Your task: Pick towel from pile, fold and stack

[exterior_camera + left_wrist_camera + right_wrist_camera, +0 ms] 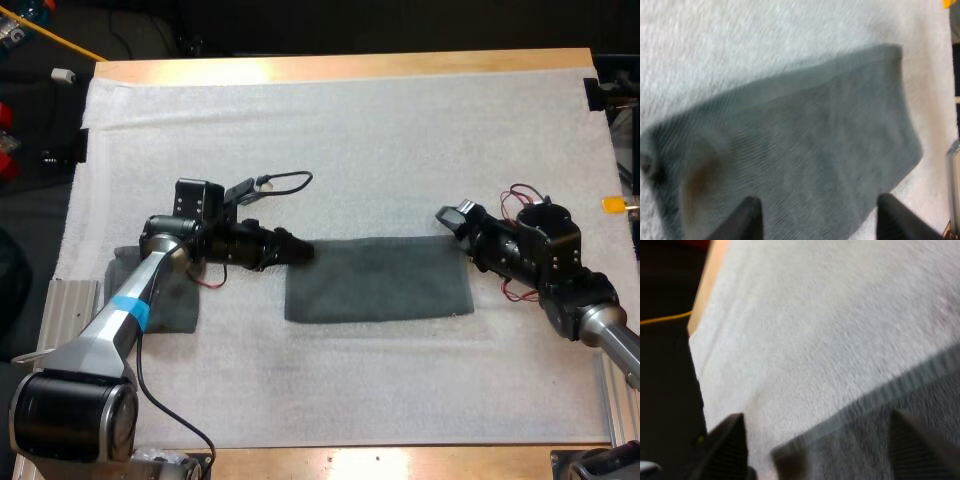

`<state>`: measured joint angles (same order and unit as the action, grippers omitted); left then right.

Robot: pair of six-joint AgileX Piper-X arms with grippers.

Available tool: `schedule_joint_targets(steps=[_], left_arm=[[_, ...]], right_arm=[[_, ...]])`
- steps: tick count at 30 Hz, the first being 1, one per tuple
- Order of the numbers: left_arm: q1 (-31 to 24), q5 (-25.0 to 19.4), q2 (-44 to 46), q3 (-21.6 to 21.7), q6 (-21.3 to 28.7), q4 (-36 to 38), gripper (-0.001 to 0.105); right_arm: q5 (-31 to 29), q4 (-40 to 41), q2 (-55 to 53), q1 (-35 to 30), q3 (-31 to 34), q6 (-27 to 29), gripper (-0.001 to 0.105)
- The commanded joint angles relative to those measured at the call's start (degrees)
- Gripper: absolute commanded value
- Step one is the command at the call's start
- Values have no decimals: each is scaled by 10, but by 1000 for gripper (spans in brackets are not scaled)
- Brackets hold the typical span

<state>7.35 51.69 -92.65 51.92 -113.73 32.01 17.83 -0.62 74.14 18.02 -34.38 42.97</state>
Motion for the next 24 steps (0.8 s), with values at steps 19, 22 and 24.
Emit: schedule_joint_targets(steps=[19, 22, 24], left_arm=[[0, -42, 224, 12, 32, 97, 52], [0, -63, 257, 12, 36, 128, 52], [0, -74, 278, 12, 37, 145, 52]], right_arm=[[-51, 330, -124, -2, -88, 320, 63], [-54, 411, -132, -2, -124, 362, 63], [-57, 446, -136, -2, -141, 381, 63]])
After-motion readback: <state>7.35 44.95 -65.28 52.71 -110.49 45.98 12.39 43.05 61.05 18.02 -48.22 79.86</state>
